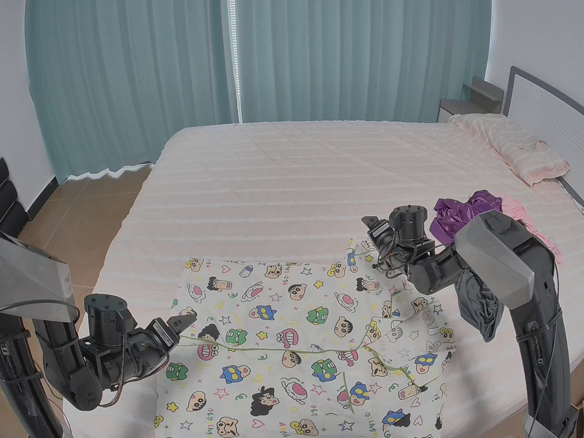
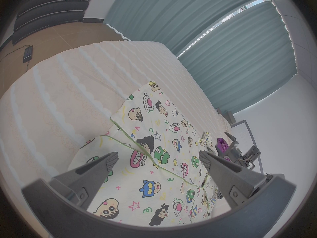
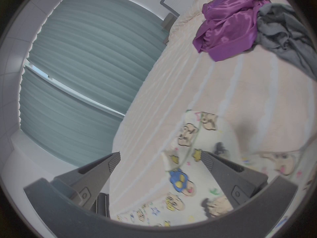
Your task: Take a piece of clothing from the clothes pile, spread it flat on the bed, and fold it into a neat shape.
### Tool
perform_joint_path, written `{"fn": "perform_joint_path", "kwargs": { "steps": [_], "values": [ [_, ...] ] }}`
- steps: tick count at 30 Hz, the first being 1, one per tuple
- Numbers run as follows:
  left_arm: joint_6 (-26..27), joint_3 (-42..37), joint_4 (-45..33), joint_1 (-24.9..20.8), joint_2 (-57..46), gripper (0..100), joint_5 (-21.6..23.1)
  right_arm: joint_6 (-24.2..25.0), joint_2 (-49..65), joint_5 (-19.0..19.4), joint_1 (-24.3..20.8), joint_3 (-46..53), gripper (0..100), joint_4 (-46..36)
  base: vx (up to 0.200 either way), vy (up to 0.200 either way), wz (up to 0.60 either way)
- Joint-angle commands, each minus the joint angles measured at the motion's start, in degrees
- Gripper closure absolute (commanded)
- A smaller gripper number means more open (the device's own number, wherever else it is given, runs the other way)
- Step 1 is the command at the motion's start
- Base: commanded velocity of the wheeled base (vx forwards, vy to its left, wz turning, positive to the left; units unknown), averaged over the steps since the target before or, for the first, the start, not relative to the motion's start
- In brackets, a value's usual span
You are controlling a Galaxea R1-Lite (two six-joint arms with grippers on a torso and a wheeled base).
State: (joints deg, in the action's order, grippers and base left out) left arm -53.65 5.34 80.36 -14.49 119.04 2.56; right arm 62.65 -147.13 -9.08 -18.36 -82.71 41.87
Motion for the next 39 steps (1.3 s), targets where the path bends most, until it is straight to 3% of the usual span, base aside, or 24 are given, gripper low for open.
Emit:
{"fn": "perform_joint_path", "kwargs": {
  "steps": [1,5,6,10,16,23,32,35,39],
  "values": [
    [-0.1,-2.5,0.5,0.0,-0.7,0,0.2,-5.0,15.3,1.6,1.1,20.0,0,3.3,0.0,0.0,0.0],
    [-1.4,-4.5,1.5,0.0,-0.7,0,1.5,-9.1,25.7,1.9,1.8,40.6,0,14.9,-0.15,0.0,0.0],
    [-1.4,-4.5,1.6,0.0,-0.7,0,1.6,-9.2,26.0,1.9,1.9,41.3,0,15.3,-0.2,0.0,0.0],
    [-1.5,-5.3,1.6,0.0,-0.5,0,3.0,-11.8,34.5,4.8,2.0,62.5,0,24.7,-0.2,0.0,0.0],
    [-1.7,-5.3,1.6,0.0,0.4,0,3.0,-12.0,35.8,7.9,2.1,77.9,0,34.1,-0.2,0.0,0.0],
    [-1.6,-5.3,1.6,0.0,3.2,0,2.8,-13.3,29.4,13.5,1.8,82.7,0,37.2,-0.2,0.0,0.0],
    [-0.1,-5.3,-0.6,-0.4,4.1,0,-0.2,-16.2,21.1,12.6,1.8,82.7,0,36.5,-0.067,0.0,0.0],
    [6.2,-5.3,-9.6,-0.8,4.4,0,-2.6,-18.4,19.8,12.6,1.0,82.7,0,35.3,0.0,0.0,0.0],
    [7.4,-5.3,-9.5,-2.0,5.1,0,-3.7,-21.2,17.2,11.9,0.0,82.7,0,36.4,0.0,0.0,0.0]
  ]
}}
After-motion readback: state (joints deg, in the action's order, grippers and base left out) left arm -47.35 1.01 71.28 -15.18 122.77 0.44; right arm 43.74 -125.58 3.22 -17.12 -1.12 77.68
